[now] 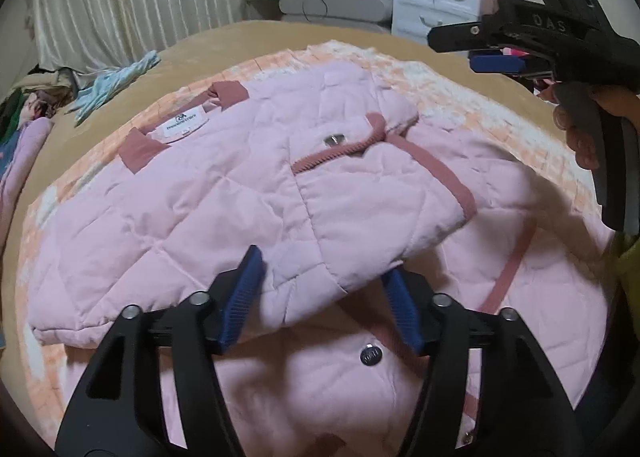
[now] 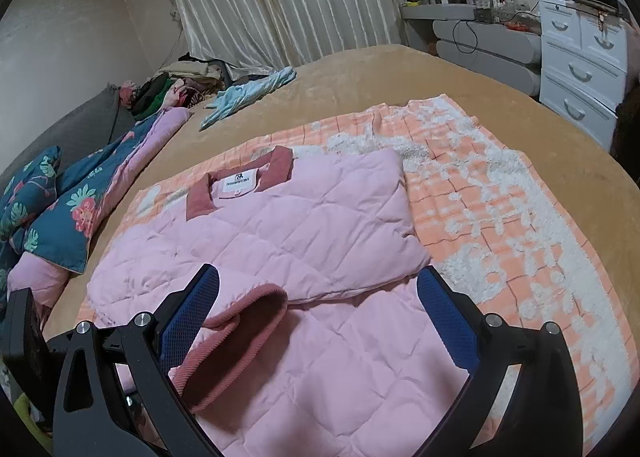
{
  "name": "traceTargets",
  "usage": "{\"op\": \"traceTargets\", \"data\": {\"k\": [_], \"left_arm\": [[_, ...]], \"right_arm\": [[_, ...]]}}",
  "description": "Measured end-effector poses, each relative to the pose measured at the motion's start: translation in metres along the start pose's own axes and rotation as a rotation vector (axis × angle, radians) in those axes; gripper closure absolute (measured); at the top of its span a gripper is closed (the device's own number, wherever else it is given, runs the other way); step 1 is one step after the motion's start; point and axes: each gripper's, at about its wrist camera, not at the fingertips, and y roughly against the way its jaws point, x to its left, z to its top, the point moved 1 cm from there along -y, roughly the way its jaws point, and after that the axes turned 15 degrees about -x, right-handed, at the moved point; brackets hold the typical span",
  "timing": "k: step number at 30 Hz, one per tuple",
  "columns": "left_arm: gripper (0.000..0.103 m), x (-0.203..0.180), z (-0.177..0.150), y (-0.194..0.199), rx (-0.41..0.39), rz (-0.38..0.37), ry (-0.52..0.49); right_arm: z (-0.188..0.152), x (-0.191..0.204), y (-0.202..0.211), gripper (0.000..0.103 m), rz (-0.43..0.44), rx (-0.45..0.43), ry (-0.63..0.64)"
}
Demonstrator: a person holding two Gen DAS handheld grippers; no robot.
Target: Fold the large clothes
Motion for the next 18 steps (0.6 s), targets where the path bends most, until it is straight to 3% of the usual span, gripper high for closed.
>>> {"op": "traceTargets", "data": {"k": [3,6,8,12,15,18], "left_arm": [[0.021,0.004,0.004,0.006,0.013,-0.06,0.056],[0.019,0.012,0.012,0.017,-0.018,-0.073,0.099],[0.012,0.024,0.018,0.024,-0.038,-0.054,0.134],[0.009,0.058,0.026,0.035,-0.068,0.036,0.183],[0.009,0.093,0.027,0.042,-0.071,0.148,0.238],[0.009,0.121,0.027,0.05,-0.073,0.201,0.311]], "right_arm": [[-0.003,0.002,-0.002,0.004,0.011,0.014,-0.004],[-0.006,0.004,-0.005,0.004,0.026,0.029,-0.014],[-0.009,0.007,-0.008,0.004,0.043,0.048,-0.019],[-0.025,0.024,-0.02,0.004,0.08,0.115,-0.011],[-0.043,0.041,-0.032,0.004,0.126,0.181,-0.013],[-0.062,0.057,-0.043,0.004,0.157,0.243,-0.008]]}}
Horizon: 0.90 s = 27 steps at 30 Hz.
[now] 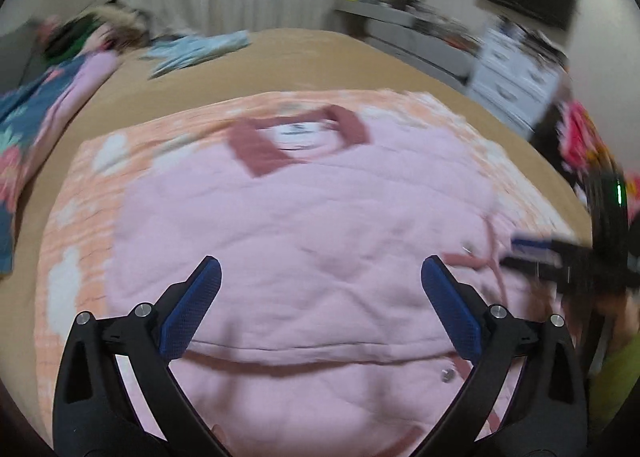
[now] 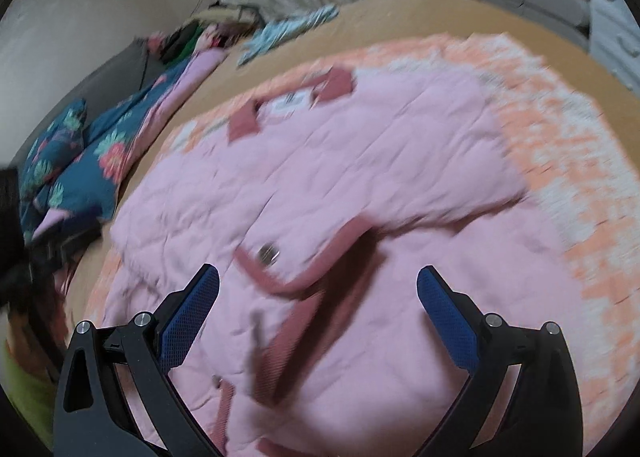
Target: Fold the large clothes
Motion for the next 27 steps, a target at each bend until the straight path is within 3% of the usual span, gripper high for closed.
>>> {"op": "traceTargets", "data": {"k": [8,13,15,16,17,20,27], "left_arm": [[0.009,0.055,0.009,0.003,-0.023,0.138,0.09],[0.009,0.078,0.01,0.004,-0.026,0.172,0.136],[0.009,0.086,0.012,0.006,-0.037,0.179,0.16],[0.009,0.091,0.013,0.008,-0.044,0.183,0.176],[0.009,0.095,0.013,0.009,-0.05,0.186,0.188],[0.009,0.106,0.015,0.013,-0.062,0.201,0.221],[0.009,0.114,0.021,0.02,-0.097,0.209,0.248]], "right_arm": [[-0.027,0.013,-0.026,0.004,0.019,0.078,-0.026],[-0.028,0.011,-0.029,0.007,0.054,0.057,-0.075],[-0.027,0.013,-0.029,0.02,0.052,0.052,-0.066],[-0.027,0.013,-0.029,0.037,0.053,0.043,-0.056],[-0.025,0.016,-0.027,0.064,0.082,0.029,-0.046],[-0.013,0.029,-0.016,0.082,0.089,-0.037,0.045],[0.045,0.07,0.04,0.089,0.107,-0.275,0.333]]}}
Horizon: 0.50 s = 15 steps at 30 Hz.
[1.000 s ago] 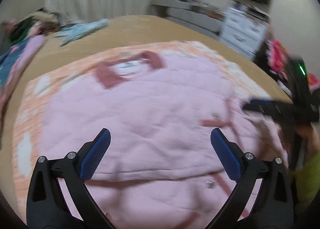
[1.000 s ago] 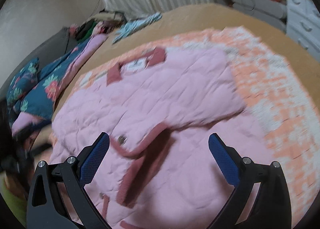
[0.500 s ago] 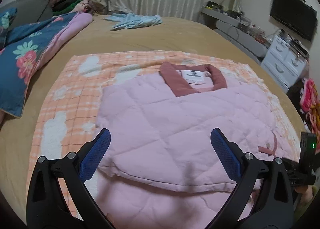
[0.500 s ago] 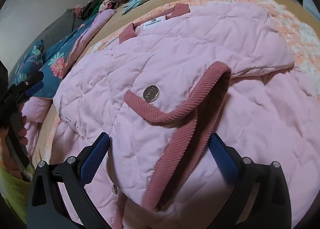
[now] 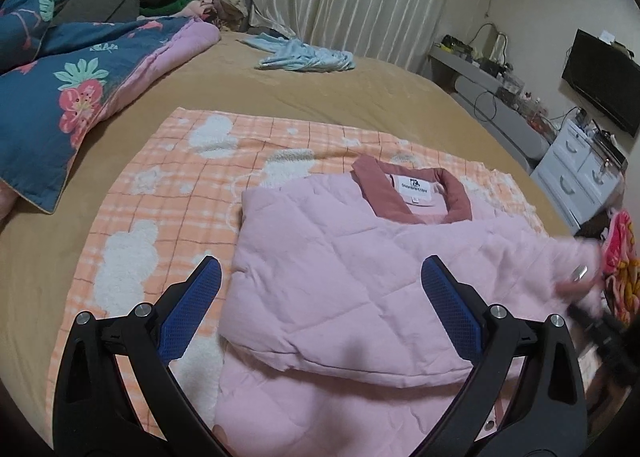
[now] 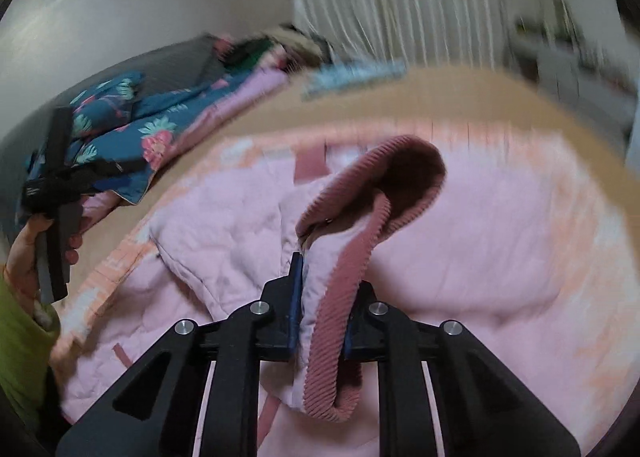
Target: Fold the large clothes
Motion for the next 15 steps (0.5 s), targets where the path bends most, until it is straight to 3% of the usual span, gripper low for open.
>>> {"op": "traceTargets", "data": {"k": [8,15], "left_arm": [[0.009,-0.021,-0.012,-0.012,0.003,-0.042,-0.043],[0.009,-0.038,-0.025,-0.027,0.033,-0.079,-0.09]], "right_arm": [[0.021,-0.034,-0.007,0.09,-0.061,-0.027,0.023],[0.013,-0.068,-0.026,0.091,-0.118,0.003,-0.005]]}}
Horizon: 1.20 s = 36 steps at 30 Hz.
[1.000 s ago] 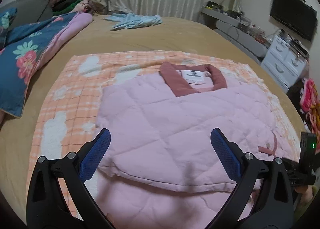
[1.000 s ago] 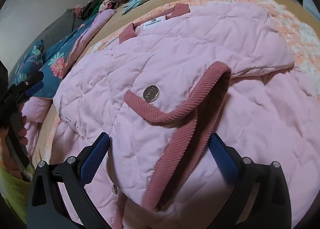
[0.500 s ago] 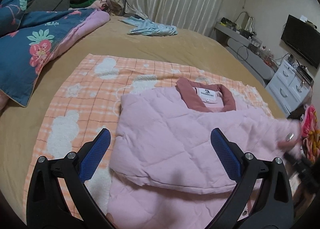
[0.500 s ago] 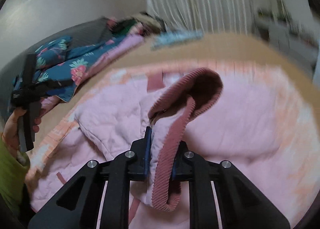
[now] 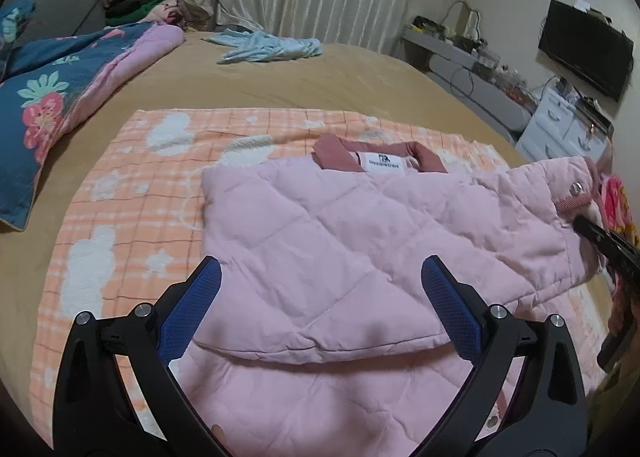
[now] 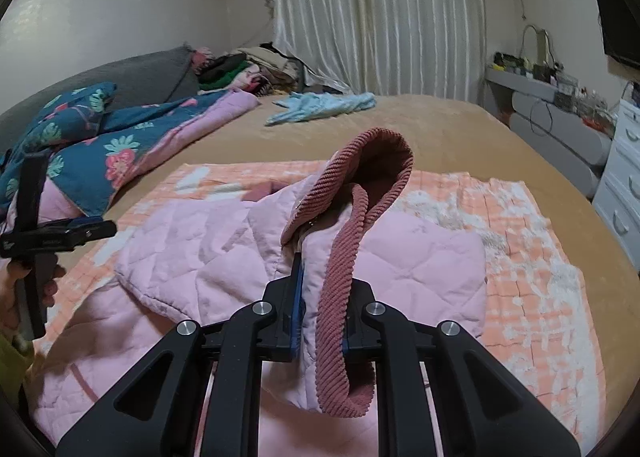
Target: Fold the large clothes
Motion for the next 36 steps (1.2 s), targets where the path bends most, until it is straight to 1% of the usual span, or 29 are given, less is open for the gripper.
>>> {"op": "traceTargets", "data": {"k": [4,9,12,13,15,16,17,20,23,25,27,30,32,34,36], "left_arm": [[0.009,-0.004,-0.006,-0.007,0.018,-0.014,-0.006],[0.009,-0.009,-0.016,-0.016,0.042,-0.019,-0.034],[0.009,-0.013,-0.019,-0.021,0.067,-0.038,-0.026],[0.009,-0.016,-0.021,-0.021,0.066,-0.052,-0.032],[0.009,-0.022,-0.022,-0.022,0.063,-0.049,-0.067],[0.009,-0.025,-0.024,-0.025,0.064,-0.037,-0.087],[0.009,-0.026,-0.025,-0.026,0.066,-0.04,-0.091],[0.009,-0.03,-0.029,-0.034,0.077,-0.042,-0.104],[0.009,-0.032,-0.034,-0.041,0.103,-0.026,-0.129],[0.009,-0.028,-0.039,-0.047,0.128,-0.019,-0.118],[0.009,-0.025,-0.043,-0.051,0.147,-0.014,-0.102],[0.009,-0.021,-0.048,-0.055,0.166,-0.012,-0.091],[0.009,-0.019,-0.05,-0.057,0.172,-0.013,-0.084],[0.009,-0.017,-0.054,-0.059,0.181,-0.013,-0.078],[0.008,-0.015,-0.055,-0.061,0.185,-0.013,-0.068]], "right_arm": [[-0.014,-0.015,-0.013,0.09,-0.02,0.044,-0.041],[-0.027,-0.018,-0.025,0.09,-0.049,0.076,-0.05],[-0.032,-0.02,-0.031,0.088,-0.068,0.096,-0.047],[-0.035,-0.021,-0.034,0.087,-0.075,0.102,-0.043],[-0.039,-0.024,-0.037,0.084,-0.09,0.113,-0.044],[-0.041,-0.025,-0.039,0.082,-0.098,0.12,-0.043],[-0.044,-0.028,-0.041,0.077,-0.113,0.125,-0.041],[-0.047,-0.034,-0.043,0.068,-0.153,0.137,-0.04],[-0.044,-0.041,-0.038,0.057,-0.186,0.119,-0.041],[-0.04,-0.041,-0.033,0.052,-0.192,0.097,-0.042],[-0.034,-0.037,-0.028,0.049,-0.181,0.073,-0.037],[-0.03,-0.022,-0.027,0.046,-0.119,0.08,-0.024],[-0.031,-0.01,-0.028,0.04,-0.085,0.1,-0.014],[-0.034,0.004,-0.033,0.04,-0.035,0.136,-0.003],[-0.039,0.013,-0.039,0.04,-0.008,0.176,-0.01]]}}
